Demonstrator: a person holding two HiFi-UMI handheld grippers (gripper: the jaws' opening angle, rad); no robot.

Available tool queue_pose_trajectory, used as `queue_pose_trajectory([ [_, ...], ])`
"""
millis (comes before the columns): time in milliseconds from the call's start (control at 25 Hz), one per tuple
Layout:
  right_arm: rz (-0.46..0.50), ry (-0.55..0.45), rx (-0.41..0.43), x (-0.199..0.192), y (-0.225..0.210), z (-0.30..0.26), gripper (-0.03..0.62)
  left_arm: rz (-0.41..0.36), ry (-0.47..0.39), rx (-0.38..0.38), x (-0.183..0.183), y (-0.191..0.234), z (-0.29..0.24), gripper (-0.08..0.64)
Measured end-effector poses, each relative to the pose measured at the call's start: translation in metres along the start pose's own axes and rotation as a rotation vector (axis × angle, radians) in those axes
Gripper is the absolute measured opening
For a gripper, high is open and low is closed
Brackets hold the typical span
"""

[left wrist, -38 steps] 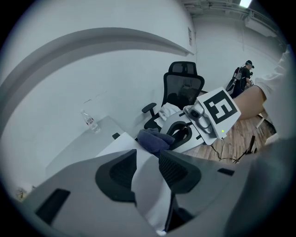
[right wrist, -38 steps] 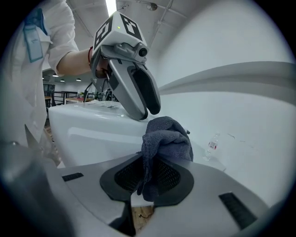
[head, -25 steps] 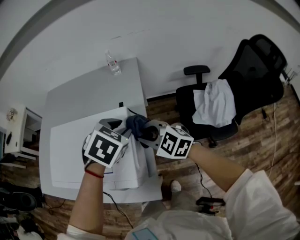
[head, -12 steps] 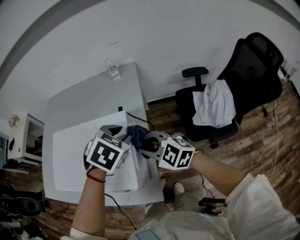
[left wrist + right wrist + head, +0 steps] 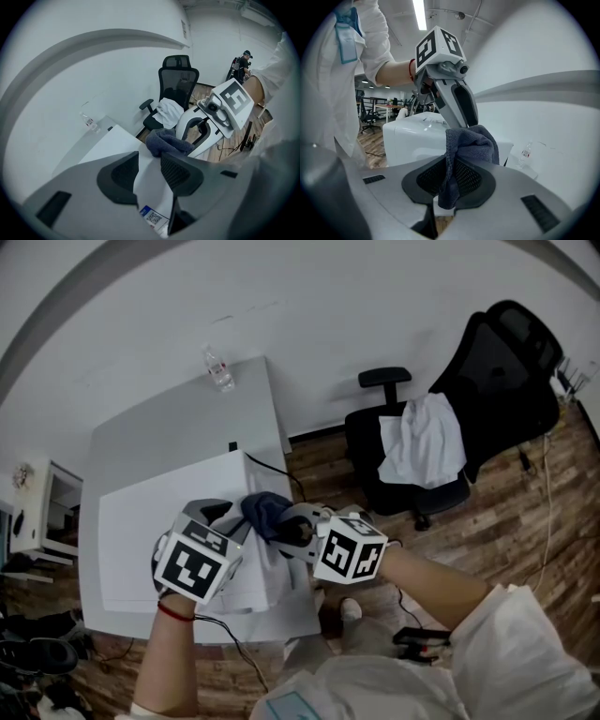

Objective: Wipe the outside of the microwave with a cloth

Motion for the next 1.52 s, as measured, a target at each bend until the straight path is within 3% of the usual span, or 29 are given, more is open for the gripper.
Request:
queue_pose_trajectory([
  [640, 0.003, -0.025, 0.045, 0.009, 0.033, 0.011, 0.071, 0.002, -0.013, -0.040, -0.018, -0.040, 0.020, 0.144],
  [1520, -0.086, -0.090, 0.108, 0.007, 0.086, 0.031, 0.071, -0.013, -0.034, -0.128, -0.030, -0.092, 0.048, 0.144],
])
Point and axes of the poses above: the fingertips, and each gripper's own axes: z backward along the fingers, y to its left, x out of its top, the point moved 9 cm from there along z, backward along the fingers, and after that the axes turned 13 degrees about -z, right-handed, at the moved point
